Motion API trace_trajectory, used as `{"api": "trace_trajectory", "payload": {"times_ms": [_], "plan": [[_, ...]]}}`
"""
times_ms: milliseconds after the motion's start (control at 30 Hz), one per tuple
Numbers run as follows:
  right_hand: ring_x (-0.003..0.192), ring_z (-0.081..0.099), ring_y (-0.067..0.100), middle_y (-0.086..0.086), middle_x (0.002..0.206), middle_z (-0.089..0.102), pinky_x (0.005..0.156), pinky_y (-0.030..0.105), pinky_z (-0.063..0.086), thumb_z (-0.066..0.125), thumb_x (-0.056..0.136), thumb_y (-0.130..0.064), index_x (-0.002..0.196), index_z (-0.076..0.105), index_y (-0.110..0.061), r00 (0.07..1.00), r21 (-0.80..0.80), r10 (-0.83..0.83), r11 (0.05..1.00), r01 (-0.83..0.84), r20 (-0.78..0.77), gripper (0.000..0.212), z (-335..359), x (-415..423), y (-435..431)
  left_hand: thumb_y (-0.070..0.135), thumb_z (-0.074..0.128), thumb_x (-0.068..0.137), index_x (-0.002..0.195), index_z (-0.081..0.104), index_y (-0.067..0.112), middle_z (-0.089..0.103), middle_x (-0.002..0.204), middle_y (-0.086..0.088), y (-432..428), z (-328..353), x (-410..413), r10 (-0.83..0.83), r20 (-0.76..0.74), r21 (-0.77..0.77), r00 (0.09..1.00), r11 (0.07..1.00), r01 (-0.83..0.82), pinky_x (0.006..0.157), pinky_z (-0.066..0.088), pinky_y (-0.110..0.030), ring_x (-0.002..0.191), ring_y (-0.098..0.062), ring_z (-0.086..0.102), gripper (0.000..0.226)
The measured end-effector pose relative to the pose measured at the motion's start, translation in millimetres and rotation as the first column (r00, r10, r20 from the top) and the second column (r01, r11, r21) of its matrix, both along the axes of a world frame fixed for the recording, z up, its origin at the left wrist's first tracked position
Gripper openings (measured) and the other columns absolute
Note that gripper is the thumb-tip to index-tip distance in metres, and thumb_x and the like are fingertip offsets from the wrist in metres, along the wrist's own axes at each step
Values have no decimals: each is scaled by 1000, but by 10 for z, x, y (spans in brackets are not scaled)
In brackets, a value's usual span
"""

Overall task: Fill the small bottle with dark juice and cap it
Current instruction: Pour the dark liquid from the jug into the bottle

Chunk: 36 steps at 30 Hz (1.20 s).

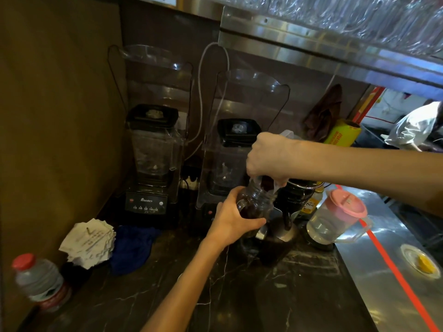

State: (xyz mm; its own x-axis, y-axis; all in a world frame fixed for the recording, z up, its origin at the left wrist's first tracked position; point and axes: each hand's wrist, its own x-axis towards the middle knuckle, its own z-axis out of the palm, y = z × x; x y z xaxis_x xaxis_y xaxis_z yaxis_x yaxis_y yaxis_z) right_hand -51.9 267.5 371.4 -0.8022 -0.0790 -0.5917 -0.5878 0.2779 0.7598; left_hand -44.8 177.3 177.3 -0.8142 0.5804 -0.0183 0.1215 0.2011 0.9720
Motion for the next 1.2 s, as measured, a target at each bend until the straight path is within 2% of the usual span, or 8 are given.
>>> {"api": "trace_trajectory", "payload": {"times_ms": [267, 433, 667, 800, 900, 1067, 1200], "plan": [[96, 65, 20, -3, 106, 67, 70, 34, 48, 79, 71, -53, 116, 63, -30, 1000, -7, -7, 1000, 7, -4, 53, 33, 78, 21, 44, 88, 61, 137, 35, 44, 50, 129, 14, 10, 48, 10, -3, -35, -30, 999, 1000, 2, 110, 42, -52, 134, -22, 41, 92], [96, 64, 19, -3, 106, 66, 82, 37, 54, 77, 75, -52, 118, 61, -31, 999, -28, -33, 999, 34, 20, 51, 96, 104, -4, 43, 88, 62, 134, 36, 46, 53, 132, 11, 12, 30, 39, -3, -36, -13, 999, 1000, 3, 109, 44, -53, 133, -22, 43, 89], [97, 65, 20, -1, 107, 68, 81, 34, 53, 78, 77, -45, 118, 62, -26, 1000, 24, -3, 1000, 3, 11, 48, 37, 135, -82, 43, 88, 62, 136, 35, 43, 54, 134, 8, 14, 29, 33, -10, -40, -7, 999, 1000, 10, 108, 44, -53, 133, -23, 44, 91], [99, 63, 20, -4, 111, 65, 82, 36, 52, 76, 77, -51, 121, 60, -32, 998, 1, -53, 999, 53, 32, 51, 113, 147, -88, 45, 88, 60, 137, 36, 43, 53, 134, 8, 1, 2, 27, -19, -29, -4, 999, 1000, 19, 108, 44, -53, 133, -22, 44, 92], [101, 63, 20, -5, 112, 64, 79, 34, 50, 75, 76, -54, 122, 59, -35, 998, -10, -62, 998, 62, 32, 51, 135, 156, -73, 49, 85, 58, 133, 36, 48, 52, 129, 12, -22, -3, 28, -14, -45, -14, 999, 1000, 13, 108, 44, -52, 131, -18, 40, 90], [103, 63, 21, -3, 114, 65, 79, 34, 49, 78, 76, -49, 120, 59, -30, 999, 31, -43, 999, 43, 6, 51, 53, 162, -79, 48, 85, 59, 133, 35, 47, 50, 119, 22, -26, 12, 27, -25, -73, -21, 997, 999, 23, 107, 43, -49, 129, -18, 40, 89], [96, 65, 21, -3, 106, 66, 74, 34, 49, 78, 73, -52, 115, 61, -29, 999, 3, -38, 999, 38, -25, 51, 83, 163, -44, 49, 85, 57, 134, 36, 46, 55, 131, 10, -29, 17, 19, -26, -49, -1, 998, 1000, 26, 107, 45, -53, 131, -22, 46, 91]]}}
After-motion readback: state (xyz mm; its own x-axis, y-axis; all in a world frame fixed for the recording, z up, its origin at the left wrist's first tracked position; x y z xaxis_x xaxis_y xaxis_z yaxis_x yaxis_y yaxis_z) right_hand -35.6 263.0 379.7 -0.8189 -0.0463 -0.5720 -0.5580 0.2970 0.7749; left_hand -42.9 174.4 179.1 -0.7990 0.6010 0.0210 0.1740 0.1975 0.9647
